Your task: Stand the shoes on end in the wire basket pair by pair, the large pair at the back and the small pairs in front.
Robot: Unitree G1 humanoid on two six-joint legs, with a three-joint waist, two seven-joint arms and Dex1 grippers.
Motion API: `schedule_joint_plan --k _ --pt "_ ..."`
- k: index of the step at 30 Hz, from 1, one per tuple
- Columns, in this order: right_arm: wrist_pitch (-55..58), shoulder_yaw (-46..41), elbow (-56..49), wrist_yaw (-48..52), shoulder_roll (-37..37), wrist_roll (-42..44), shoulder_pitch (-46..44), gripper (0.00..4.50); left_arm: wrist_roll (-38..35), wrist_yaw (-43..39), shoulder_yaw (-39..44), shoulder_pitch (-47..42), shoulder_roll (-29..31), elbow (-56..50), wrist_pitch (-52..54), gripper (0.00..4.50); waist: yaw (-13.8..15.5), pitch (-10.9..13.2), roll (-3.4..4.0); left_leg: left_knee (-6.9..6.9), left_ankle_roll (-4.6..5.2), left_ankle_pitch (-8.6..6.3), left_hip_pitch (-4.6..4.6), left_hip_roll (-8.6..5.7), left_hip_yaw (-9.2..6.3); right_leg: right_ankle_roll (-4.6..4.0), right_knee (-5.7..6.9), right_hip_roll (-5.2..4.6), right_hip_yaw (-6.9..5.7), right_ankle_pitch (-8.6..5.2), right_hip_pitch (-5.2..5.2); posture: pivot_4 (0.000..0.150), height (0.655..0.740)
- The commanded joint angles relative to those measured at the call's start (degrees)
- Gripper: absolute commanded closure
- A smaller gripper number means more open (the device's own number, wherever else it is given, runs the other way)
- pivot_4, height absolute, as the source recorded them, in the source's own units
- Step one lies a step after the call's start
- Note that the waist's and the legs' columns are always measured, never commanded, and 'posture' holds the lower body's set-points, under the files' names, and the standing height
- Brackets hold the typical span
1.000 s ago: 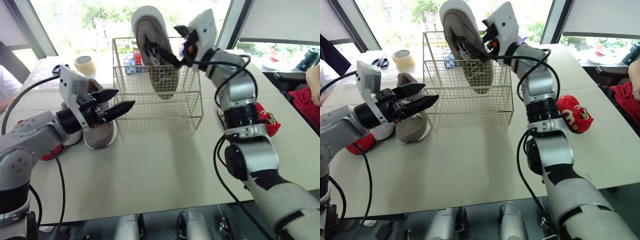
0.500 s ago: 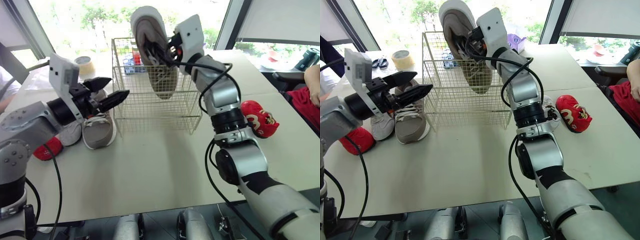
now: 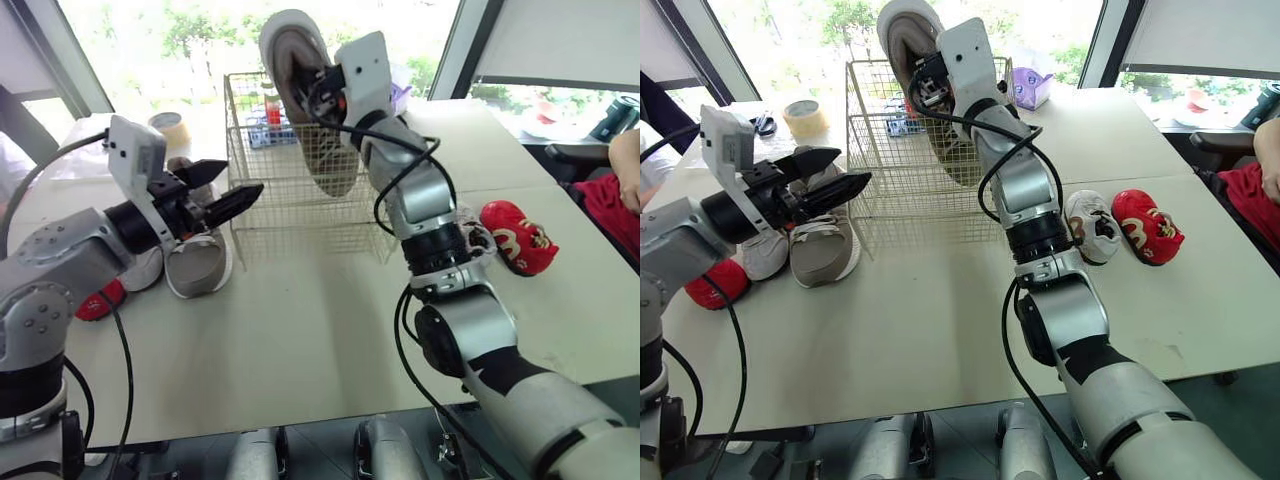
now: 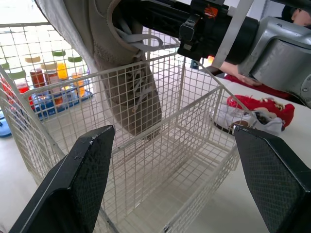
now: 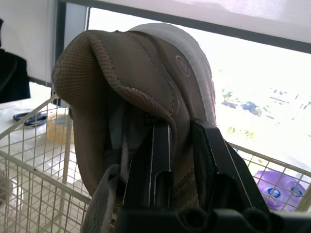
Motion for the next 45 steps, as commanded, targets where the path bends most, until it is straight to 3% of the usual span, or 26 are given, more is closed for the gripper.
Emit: schedule_joint_plan --k 1,16,28,31,37,45 --pt "1.51 -4.39 -10.52 -6.89 1.07 1.08 0.58 3.86 1.68 -1.34 -0.92 -0.38 -0.53 -0.33 -1.45 0.48 0.2 0.0 0.0 0.0 0.0 0.0 0.0 0.0 0.0 0.0 0.0 0.0 0.0 0.0 0.0 0.15 0.6675" --pt "5.2 -4.79 -20.74 -13.27 -0.84 -0.47 6.5 3.86 6.52 -5.61 -3.8 -1.83 -2.92 2.45 -2.61 0.48 -0.04 0.0 0.0 0.0 0.0 0.0 -0.03 -0.01 0.0 0.0 0.0 0.0 0.0 0.0 -0.04 0.15 0.6675" --pt "6.13 -3.3 -18.58 -13.29 -1.54 -2.35 9.24 3.86 9.02 -6.91 -4.15 -2.5 -4.47 2.6 -2.68 0.48 0.02 0.0 0.0 -0.01 0.0 0.0 -0.03 -0.01 0.01 0.0 -0.01 0.0 0.01 0.0 -0.05 0.15 0.6675" --pt "6.92 -3.04 -19.33 -12.95 -1.67 -2.36 10.07 3.09 9.32 -7.02 -4.04 -2.31 -4.55 2.43 -2.56 0.48 -0.11 0.0 0.0 -0.02 0.0 0.0 -0.03 -0.01 0.01 0.0 0.0 0.0 0.01 0.0 -0.05 0.15 0.6675" --pt "11.24 -2.83 -28.05 -11.91 -2.86 -2.52 15.16 0.17 9.8 -7.48 -3.31 -1.81 -4.07 2.51 -2.37 0.48 0.04 0.0 0.0 -0.02 0.01 0.0 -0.02 -0.01 0.01 0.0 -0.01 0.0 0.01 0.0 -0.04 0.15 0.6675" --pt "15.08 -1.3 -48.69 -4.15 -7.03 -0.15 26.96 0.07 10.26 -9.17 -4.08 -2.4 -4.25 3.58 -2.34 0.48 0.09 -0.01 -0.01 -0.03 0.0 0.0 0.03 -0.01 0.0 0.01 -0.02 0.0 0.01 -0.01 0.01 0.15 0.6675"
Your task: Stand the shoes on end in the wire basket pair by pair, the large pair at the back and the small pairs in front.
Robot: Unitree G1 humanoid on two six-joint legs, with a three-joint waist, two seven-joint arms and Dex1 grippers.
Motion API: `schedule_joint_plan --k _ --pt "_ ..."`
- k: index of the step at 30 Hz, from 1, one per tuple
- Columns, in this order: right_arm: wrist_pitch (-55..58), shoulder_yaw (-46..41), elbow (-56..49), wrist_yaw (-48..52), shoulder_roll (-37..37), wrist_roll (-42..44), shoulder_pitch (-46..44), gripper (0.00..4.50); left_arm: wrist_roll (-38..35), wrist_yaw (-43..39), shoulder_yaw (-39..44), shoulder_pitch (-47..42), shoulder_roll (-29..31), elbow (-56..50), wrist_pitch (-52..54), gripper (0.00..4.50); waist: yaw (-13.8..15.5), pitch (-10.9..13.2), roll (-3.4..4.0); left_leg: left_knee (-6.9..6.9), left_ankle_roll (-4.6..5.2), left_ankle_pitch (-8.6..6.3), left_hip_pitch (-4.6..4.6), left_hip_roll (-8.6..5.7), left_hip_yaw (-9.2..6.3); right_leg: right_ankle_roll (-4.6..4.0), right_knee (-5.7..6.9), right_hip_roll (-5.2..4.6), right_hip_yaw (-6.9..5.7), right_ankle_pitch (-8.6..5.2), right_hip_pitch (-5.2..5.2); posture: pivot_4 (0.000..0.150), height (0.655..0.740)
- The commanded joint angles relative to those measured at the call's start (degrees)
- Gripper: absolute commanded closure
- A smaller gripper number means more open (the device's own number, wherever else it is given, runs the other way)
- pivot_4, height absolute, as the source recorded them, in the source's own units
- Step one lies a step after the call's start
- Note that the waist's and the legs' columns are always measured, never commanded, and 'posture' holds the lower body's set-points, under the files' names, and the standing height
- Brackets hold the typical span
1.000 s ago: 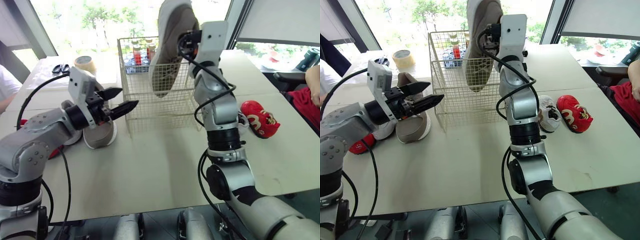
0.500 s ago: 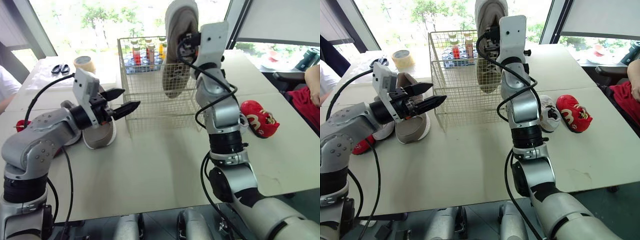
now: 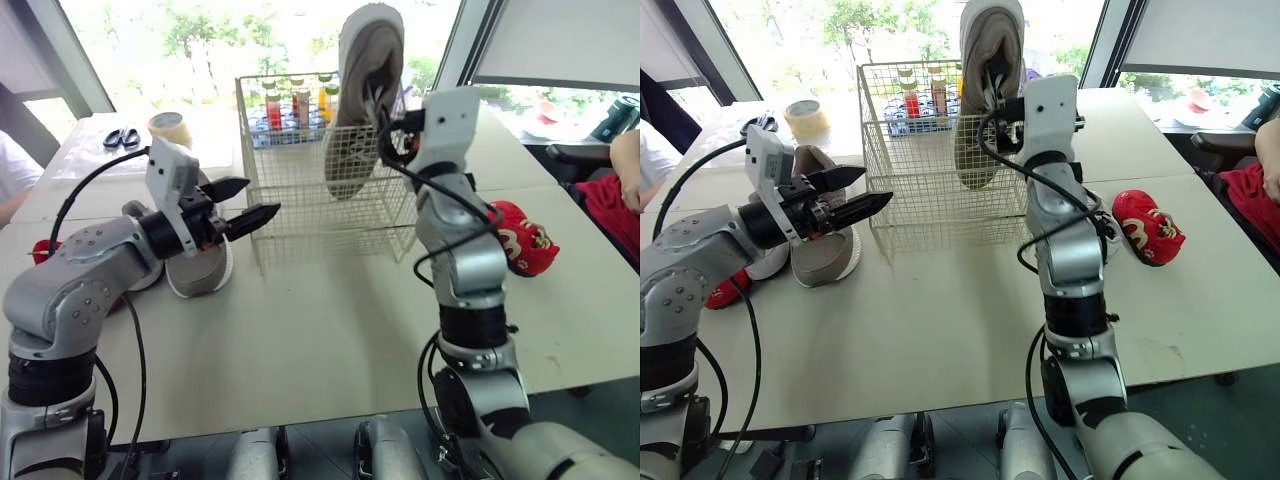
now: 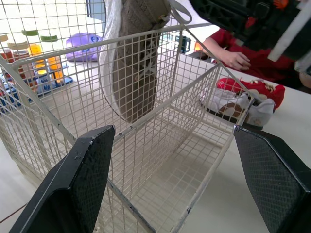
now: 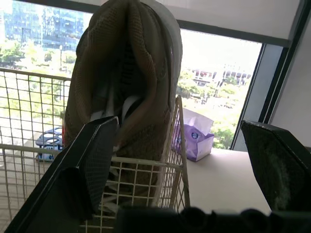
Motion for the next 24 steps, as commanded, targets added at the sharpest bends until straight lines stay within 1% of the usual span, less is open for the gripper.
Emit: schedule_joint_plan --k 1,4,5,6,9,13,17,19,20,21,23,24 --pt "-0.8 0.89 -9.94 4.95 -2.38 2.08 2.58 0.07 0.25 -1.11 0.71 -1.43 0.47 -0.26 -1.11 0.48 -0.01 0.0 0.0 0.0 0.0 0.0 0.01 0.0 0.0 0.0 -0.01 0.0 0.0 0.0 0.0 0.15 0.6675" --pt "-2.07 -2.23 -14.89 12.83 -6.38 8.39 4.65 0.07 -2.39 -2.05 3.21 -2.87 1.19 1.66 0.52 0.48 0.06 0.0 0.0 -0.01 0.0 0.0 0.04 0.0 0.0 0.0 -0.01 0.0 0.0 0.0 0.03 0.15 0.6675" --pt "-1.59 -4.14 -15.29 16.0 -7.99 11.74 4.52 0.03 -3.25 -2.66 4.24 -3.32 1.81 2.58 0.98 0.24 0.15 0.0 0.0 0.0 0.01 0.0 0.02 0.0 -0.01 0.0 -0.01 0.0 0.0 0.0 0.02 0.15 0.6675" --pt "-0.16 -6.99 -13.37 19.91 -11.05 15.23 4.18 0.0 -3.33 -3.25 4.94 -3.95 2.78 3.75 1.21 0.0 0.14 0.0 -0.01 0.02 0.02 -0.01 0.02 0.0 -0.02 0.0 -0.02 0.0 -0.01 0.0 0.05 0.15 0.6675" --pt "5.24 -11.65 -6.03 25.82 -18.07 20.52 4.44 0.0 -1.72 -4.32 5.08 -4.78 5.0 5.83 0.72 0.0 0.22 -0.02 -0.04 0.02 0.07 -0.04 0.14 -0.01 -0.05 0.0 -0.12 0.01 -0.04 -0.01 0.24 0.15 0.6675" --pt "9.88 -13.86 -1.11 28.86 -19.9 26.55 3.6 0.0 -0.46 -5.64 4.61 -4.66 6.26 6.25 0.21 0.0 0.05 -0.02 -0.03 -0.12 0.09 -0.05 0.39 -0.01 -0.02 -0.01 -0.19 0.01 -0.04 -0.01 0.43 0.15 0.6675" --pt "13.98 -11.15 -2.78 39.33 -26.85 31.94 5.27 0.0 -1.78 -10.83 5.57 -3.49 10.93 4.82 2.48 0.0 -0.06 0.01 0.0 -0.17 0.09 -0.05 0.24 -0.01 0.0 -0.01 -0.22 0.02 -0.02 -0.01 0.26 0.15 0.6675" --pt "12.89 -9.67 -4.93 50.44 -34.92 34.6 5.92 0.0 -4.01 -15.96 6.44 -2.5 15.2 4.2 4.63 0.0 0.02 0.01 0.01 -0.2 0.09 -0.05 0.24 -0.01 0.02 -0.01 -0.3 0.01 -0.03 -0.01 0.27 0.15 0.6675" --pt "11.24 -7.63 -5.42 56.89 -39.58 34.69 5.68 0.0 -6.39 -18.83 6.9 -2.25 17.26 3.34 6.37 0.0 0.14 0.05 0.05 -0.24 0.09 -0.05 0.24 -0.01 0.01 -0.01 -0.37 0.01 -0.03 -0.01 0.3 0.15 0.6675" --pt "10.04 -6.15 -5.55 61.16 -42.72 34.72 5.44 0.0 -8.08 -20.76 7.2 -2.09 18.64 2.76 7.53 0.0 0.22 0.06 0.07 -0.22 0.11 -0.06 0.22 -0.01 0.01 -0.01 -0.4 0.01 -0.04 -0.01 0.3 0.15 0.6675" --pt "5.17 -0.04 -2.67 68.84 -47.78 30.97 3.25 0.0 -11.16 -24.51 6.77 -1.58 21.1 0.41 9.1 0.0 0.13 0.04 0.03 -0.23 0.12 -0.08 0.3 -0.01 -0.02 0.0 -0.49 0.01 -0.06 -0.01 0.42 0.15 0.6675" --pt "2.72 2.36 -0.86 71.64 -49.09 29.17 2.14 0.0 -11.43 -25.47 6.21 -1.36 21.77 -0.55 9.18 0.0 0.02 0.04 0.03 -0.23 0.14 -0.11 0.43 0.0 0.0 -0.01 -0.56 0.01 -0.06 -0.02 0.54 0.15 0.6675"
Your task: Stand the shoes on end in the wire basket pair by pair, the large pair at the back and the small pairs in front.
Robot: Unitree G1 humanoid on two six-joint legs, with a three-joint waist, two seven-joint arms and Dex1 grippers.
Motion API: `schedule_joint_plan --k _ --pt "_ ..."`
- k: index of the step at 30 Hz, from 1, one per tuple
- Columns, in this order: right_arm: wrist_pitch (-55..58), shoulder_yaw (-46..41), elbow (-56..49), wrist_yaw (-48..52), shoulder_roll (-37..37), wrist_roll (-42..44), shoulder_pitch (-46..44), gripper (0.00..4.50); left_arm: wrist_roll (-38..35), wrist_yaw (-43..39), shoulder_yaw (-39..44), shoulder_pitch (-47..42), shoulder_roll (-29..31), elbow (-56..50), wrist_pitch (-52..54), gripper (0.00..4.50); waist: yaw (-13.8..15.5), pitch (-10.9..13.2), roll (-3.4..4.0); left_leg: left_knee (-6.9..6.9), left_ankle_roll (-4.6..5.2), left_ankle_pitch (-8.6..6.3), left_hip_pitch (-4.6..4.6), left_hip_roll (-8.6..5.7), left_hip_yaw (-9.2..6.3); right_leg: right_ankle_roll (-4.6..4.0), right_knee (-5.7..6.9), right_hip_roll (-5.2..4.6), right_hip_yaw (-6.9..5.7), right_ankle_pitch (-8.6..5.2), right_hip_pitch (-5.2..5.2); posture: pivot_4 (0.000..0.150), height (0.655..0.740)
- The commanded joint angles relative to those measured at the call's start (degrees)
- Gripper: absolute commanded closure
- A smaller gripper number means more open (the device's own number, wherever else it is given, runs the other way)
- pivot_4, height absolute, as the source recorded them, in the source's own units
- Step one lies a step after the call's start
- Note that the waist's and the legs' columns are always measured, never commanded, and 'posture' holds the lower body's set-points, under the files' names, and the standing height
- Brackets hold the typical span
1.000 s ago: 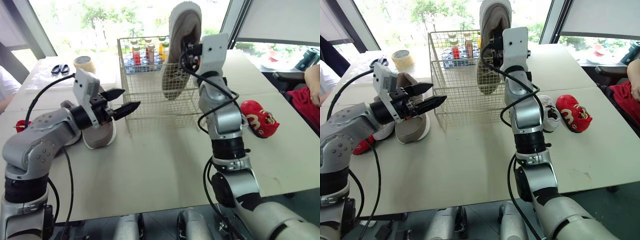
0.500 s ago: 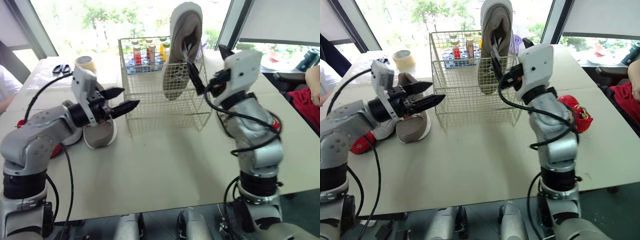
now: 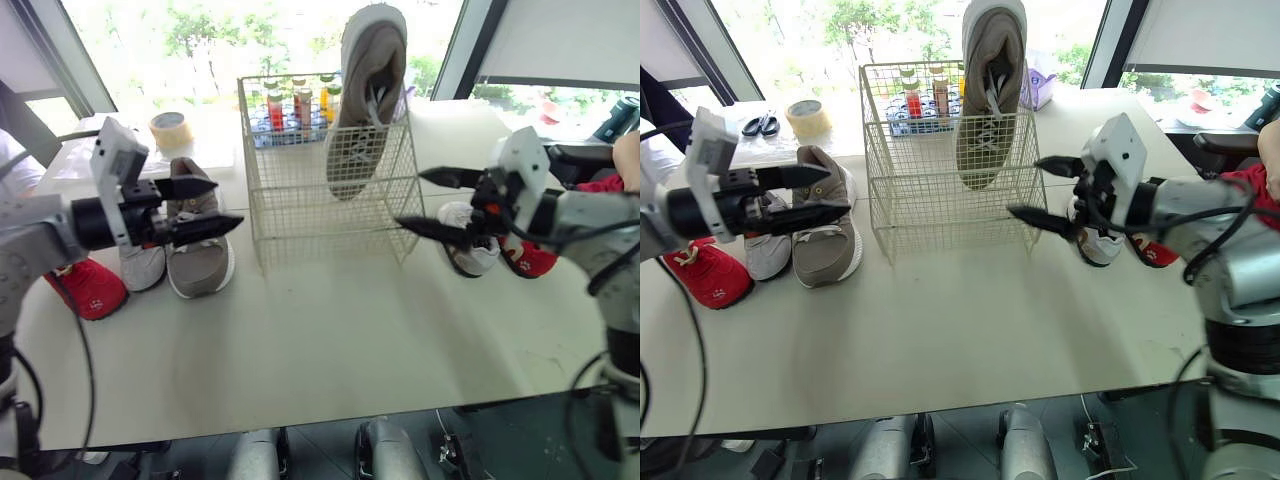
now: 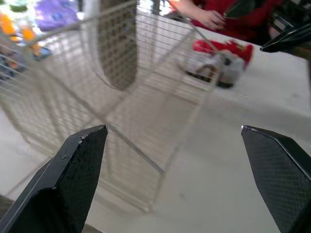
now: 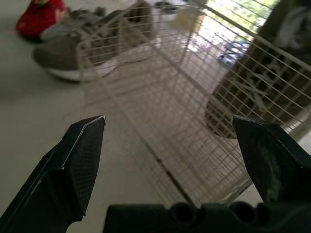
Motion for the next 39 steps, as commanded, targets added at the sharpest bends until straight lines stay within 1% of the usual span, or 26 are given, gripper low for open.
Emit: schedule_joint_plan --k 1,4,6,9,12,14,16,17,19,22,23,27,32,39 --pt "-8.5 7.36 3.59 11.52 -4.21 -4.87 -3.77 0.0 -3.85 -5.03 0.44 -0.13 2.86 -5.09 1.1 0.0 -0.17 -0.01 -0.02 -0.07 0.01 -0.01 0.04 0.0 0.03 -0.01 -0.09 0.0 0.01 -0.01 0.04 0.15 0.6675" --pt "-14.56 14.17 13.41 17.06 -2.43 -10.42 -11.03 0.0 -3.72 -6.44 -0.36 3.01 3.32 -8.21 0.81 0.0 -0.24 0.02 0.03 -0.29 0.0 -0.01 0.58 -0.01 0.08 -0.02 -0.28 0.0 0.02 -0.02 0.48 0.15 0.6675" --pt "-18.38 17.59 19.52 19.85 -0.53 -13.71 -14.9 0.0 -3.71 -5.97 -0.36 6.11 2.78 -11.02 0.52 0.0 -0.33 0.03 0.02 -0.39 -0.04 0.02 0.59 -0.02 0.13 -0.02 -0.27 -0.01 0.04 -0.01 0.42 0.15 0.6675" --pt "-25.8 21.97 29.69 21.44 3.38 -19.9 -19.77 0.0 -5.55 -2.55 0.1 10.67 0.23 -15.28 0.85 0.0 -0.43 0.03 0.02 -0.49 -0.1 0.06 0.58 -0.02 0.15 -0.01 -0.25 0.0 0.05 0.0 0.37 0.15 0.6675" --pt "-31.32 24.77 38.33 24.67 5.91 -24.05 -22.83 0.0 -6.47 1.0 0.45 14.33 -1.88 -18.55 0.88 0.0 -0.21 0.05 -0.02 -0.52 -0.12 0.08 0.53 -0.02 0.15 -0.01 -0.25 0.0 0.04 0.0 0.33 0.15 0.6675" --pt "-33.97 25.76 42.25 26.98 6.9 -25.71 -24.14 0.0 -6.84 2.8 0.43 15.81 -2.54 -19.9 0.69 0.0 0.19 0.05 -0.03 -0.5 -0.12 0.08 0.52 -0.03 0.14 0.0 -0.25 -0.01 0.04 0.0 0.35 0.15 0.6675" --pt "-34.61 26.21 44.44 28.38 8.28 -26.38 -25.13 0.55 -7.51 4.76 0.65 16.4 -3.24 -20.54 0.49 0.0 0.12 0.05 -0.03 -0.45 -0.12 0.08 0.53 -0.04 0.13 0.0 -0.25 -0.02 0.03 0.01 0.4 0.15 0.6675" --pt "-34.88 27.07 45.05 28.82 9.15 -27.38 -25.51 0.9 -7.69 5.71 1.02 16.74 -3.62 -20.67 0.27 0.0 0.01 0.05 -0.03 -0.41 -0.12 0.08 0.53 -0.04 0.13 0.0 -0.25 -0.02 0.03 0.01 0.41 0.15 0.6675" --pt "-36.51 28.46 46.19 29.07 10.27 -29.83 -25.96 1.84 -7.99 6.91 1.55 17.18 -3.9 -20.82 -0.08 0.0 -0.18 0.05 -0.03 -0.41 -0.12 0.08 0.57 -0.03 0.12 0.0 -0.22 -0.01 0.03 0.01 0.43 0.15 0.6675" --pt "-38.9 29.15 47.39 28.34 11.22 -32.87 -26.67 3.44 -8.53 7.73 1.96 17.6 -3.63 -20.9 -0.31 0.0 -0.22 0.05 -0.02 -0.46 -0.15 0.1 0.58 -0.03 0.11 -0.01 -0.2 0.0 0.03 0.01 0.39 0.15 0.6675" --pt "-39.84 29.27 47.29 28.01 11.38 -33.68 -26.73 3.89 -8.5 8.01 2.06 17.73 -3.61 -20.81 -0.42 0.0 -0.13 0.05 -0.02 -0.47 -0.15 0.1 0.58 -0.03 0.12 -0.01 -0.21 -0.01 0.03 0.01 0.39 0.15 0.6675" --pt "-42.11 27.78 44.91 27.61 12.48 -33.31 -25.69 3.89 -7.82 8.84 1.45 17.63 -3.84 -20.33 -1.04 0.0 -0.19 0.05 -0.03 -0.46 -0.15 0.1 0.58 -0.03 0.12 -0.01 -0.22 -0.01 0.03 0.01 0.41 0.15 0.6675" --pt "-41.26 26.55 41.69 27.49 12.8 -32.64 -24.56 3.89 -6.7 10.0 -0.88 15.75 -4.46 -19.2 -1.9 0.0 -0.43 0.05 -0.02 -0.48 -0.18 0.11 0.59 -0.03 0.11 -0.01 -0.19 0.0 0.03 0.01 0.39 0.15 0.6675" --pt "-39.44 24.64 35.65 28.19 14.55 -29.43 -22.87 3.89 -4.84 10.04 -3.52 13.18 -5.37 -17.31 -2.83 0.0 -0.3 0.05 -0.02 -0.51 -0.2 0.13 0.58 -0.02 0.12 -0.01 -0.18 0.01 0.03 0.01 0.37 0.15 0.6675"
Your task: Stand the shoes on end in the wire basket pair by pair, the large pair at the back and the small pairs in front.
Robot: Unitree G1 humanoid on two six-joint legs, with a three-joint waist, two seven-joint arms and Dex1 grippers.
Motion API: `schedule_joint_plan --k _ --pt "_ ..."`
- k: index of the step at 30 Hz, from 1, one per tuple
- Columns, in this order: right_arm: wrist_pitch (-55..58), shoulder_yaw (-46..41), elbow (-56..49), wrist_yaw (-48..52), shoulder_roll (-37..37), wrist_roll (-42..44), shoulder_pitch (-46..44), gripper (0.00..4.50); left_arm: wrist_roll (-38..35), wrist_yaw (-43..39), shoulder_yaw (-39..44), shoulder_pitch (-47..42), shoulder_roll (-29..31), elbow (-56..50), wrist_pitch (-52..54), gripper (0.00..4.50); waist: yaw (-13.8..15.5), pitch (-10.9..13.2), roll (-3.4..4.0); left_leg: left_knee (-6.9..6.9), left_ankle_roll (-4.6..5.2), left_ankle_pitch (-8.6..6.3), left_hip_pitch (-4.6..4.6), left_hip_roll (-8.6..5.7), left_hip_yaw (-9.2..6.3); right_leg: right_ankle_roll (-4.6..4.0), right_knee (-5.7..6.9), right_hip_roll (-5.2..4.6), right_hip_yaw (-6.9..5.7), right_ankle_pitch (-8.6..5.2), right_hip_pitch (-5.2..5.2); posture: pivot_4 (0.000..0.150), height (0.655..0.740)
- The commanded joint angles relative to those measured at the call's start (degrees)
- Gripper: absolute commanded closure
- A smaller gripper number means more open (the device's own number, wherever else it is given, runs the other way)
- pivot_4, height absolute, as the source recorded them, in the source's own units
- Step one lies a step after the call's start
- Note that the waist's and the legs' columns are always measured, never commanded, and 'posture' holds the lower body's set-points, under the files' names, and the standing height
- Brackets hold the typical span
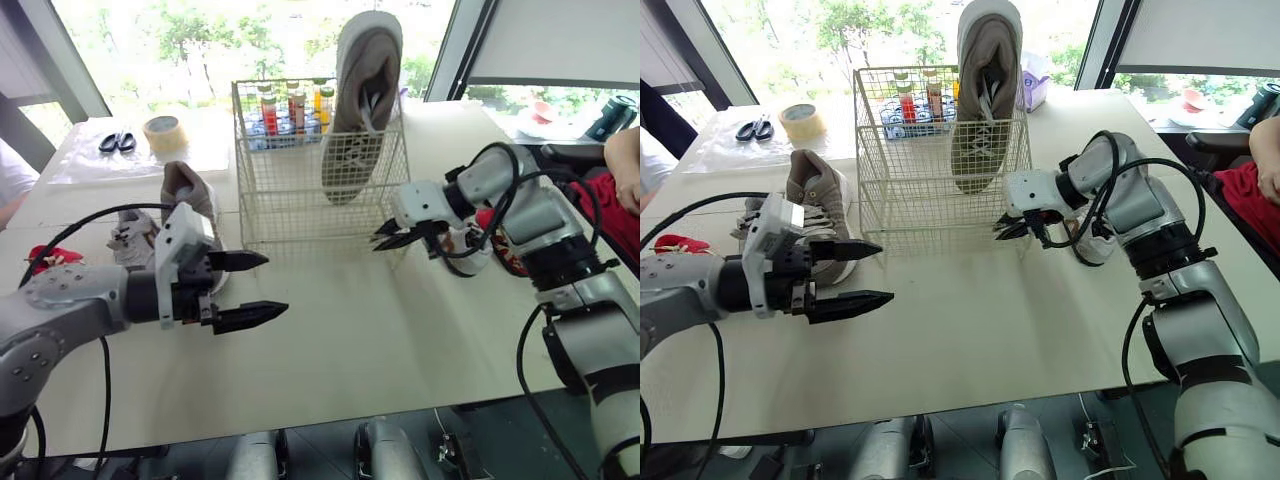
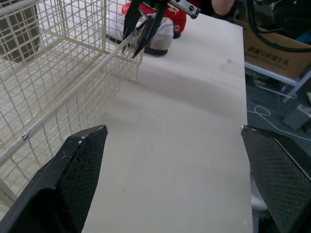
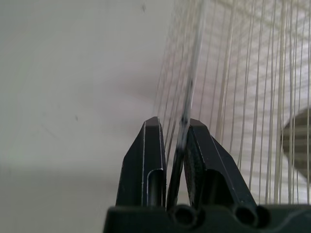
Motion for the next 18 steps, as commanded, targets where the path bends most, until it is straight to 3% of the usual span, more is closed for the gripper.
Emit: schedule_joint_plan --k 1,18 --pt "0.05 -2.14 -4.52 0.8 0.37 2.75 0.55 3.89 0.7 0.01 -0.43 -1.42 -0.43 0.16 -1.44 0.0 0.09 0.0 0.0 0.0 0.0 0.0 0.0 0.0 0.0 0.0 -0.01 0.0 0.0 0.0 0.0 0.15 0.6675" --pt "-1.93 -1.53 -7.17 2.3 0.94 3.26 2.76 3.89 2.0 1.19 -1.35 -2.32 -1.94 0.46 -1.5 0.0 -0.03 0.0 0.0 0.0 0.0 0.0 0.0 0.0 0.0 0.0 0.0 0.0 0.0 0.0 0.0 0.15 0.6675"
